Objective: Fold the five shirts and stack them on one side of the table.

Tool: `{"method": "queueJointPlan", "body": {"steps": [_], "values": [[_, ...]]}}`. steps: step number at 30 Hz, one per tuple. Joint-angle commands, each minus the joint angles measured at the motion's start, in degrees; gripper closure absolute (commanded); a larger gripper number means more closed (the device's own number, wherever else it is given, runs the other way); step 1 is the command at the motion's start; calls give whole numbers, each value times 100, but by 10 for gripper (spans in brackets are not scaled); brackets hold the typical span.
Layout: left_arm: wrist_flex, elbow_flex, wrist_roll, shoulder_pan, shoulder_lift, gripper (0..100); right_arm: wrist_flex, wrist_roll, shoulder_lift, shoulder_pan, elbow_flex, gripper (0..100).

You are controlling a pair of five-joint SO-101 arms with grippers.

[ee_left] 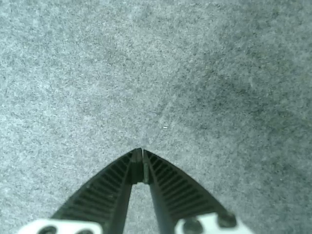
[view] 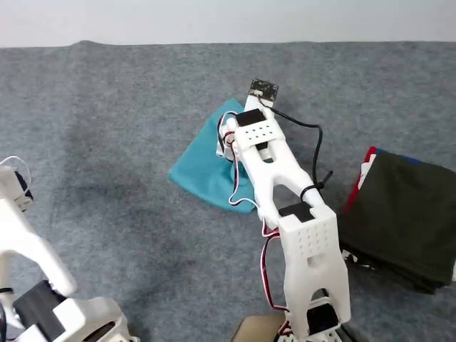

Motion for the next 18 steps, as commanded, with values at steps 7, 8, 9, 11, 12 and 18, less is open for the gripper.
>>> {"method": "queueJointPlan", "body": {"steps": [7,8,9,11,12,18], "values": [[-62,-48,-26,9,-299,995,831,695,-875,40,-105,990],[-53,-48,-26,9,-299,995,901,809,-1033,40,-105,990],[-53,-48,-26,9,-299,995,971,923,-1209,40,-105,990],[-53,-48,-18,9,-299,995,1130,1160,-1543,40,-105,990],[-53,-48,-18,9,-308,995,1218,1275,-1701,31,-105,990],[-44,-48,-9,26,-308,995,1938,1820,-2396,40,-105,991]]}}
